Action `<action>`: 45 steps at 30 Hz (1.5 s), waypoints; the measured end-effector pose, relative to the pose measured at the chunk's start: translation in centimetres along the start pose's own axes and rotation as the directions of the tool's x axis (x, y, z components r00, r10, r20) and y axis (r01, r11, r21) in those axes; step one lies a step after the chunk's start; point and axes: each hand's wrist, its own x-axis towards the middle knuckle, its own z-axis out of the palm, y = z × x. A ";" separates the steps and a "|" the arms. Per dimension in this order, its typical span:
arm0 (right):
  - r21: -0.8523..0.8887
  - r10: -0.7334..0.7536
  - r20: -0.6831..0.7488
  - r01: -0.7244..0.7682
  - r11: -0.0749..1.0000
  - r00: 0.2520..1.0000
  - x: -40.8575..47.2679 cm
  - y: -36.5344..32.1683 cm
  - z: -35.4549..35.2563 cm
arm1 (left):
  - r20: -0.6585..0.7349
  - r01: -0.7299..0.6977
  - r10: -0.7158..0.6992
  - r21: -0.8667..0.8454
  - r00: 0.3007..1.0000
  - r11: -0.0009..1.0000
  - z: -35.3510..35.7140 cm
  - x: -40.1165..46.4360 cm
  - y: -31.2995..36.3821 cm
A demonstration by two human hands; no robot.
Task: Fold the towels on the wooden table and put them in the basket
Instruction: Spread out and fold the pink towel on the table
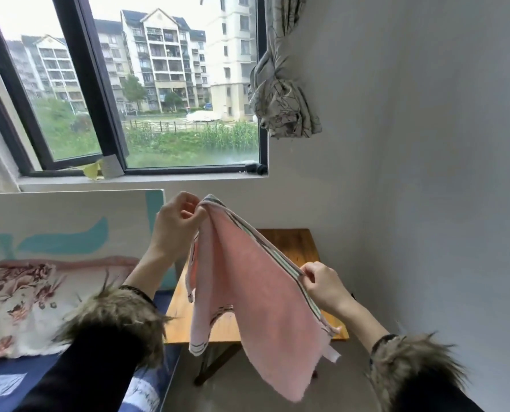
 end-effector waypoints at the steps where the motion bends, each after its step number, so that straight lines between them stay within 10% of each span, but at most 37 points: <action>1: -0.016 0.027 -0.040 -0.027 1.000 0.999 1.9 0.6 0.4 | 0.001 -0.002 0.002 0.004 1.000 1.000 0.6 1.2 -1.1; 8: -0.067 0.134 -0.264 -0.156 0.985 0.955 15.2 2.8 3.2 | 0.038 0.038 -0.033 -0.128 0.999 0.991 5.3 10.9 -9.2; 20: -0.042 0.319 -0.246 -0.339 0.940 0.915 33.6 8.6 3.3 | 0.187 0.230 -0.224 -0.009 0.956 0.973 14.1 27.0 -22.7; 36: -0.315 0.206 -0.355 -0.324 0.892 0.912 52.4 16.4 3.5 | -0.092 0.352 -0.343 0.094 0.935 0.931 23.0 39.5 -32.7; 45: -0.101 0.350 -0.323 -0.399 0.911 0.880 47.6 21.2 10.6 | 0.319 0.436 -0.480 0.202 0.817 0.877 21.9 30.9 -39.1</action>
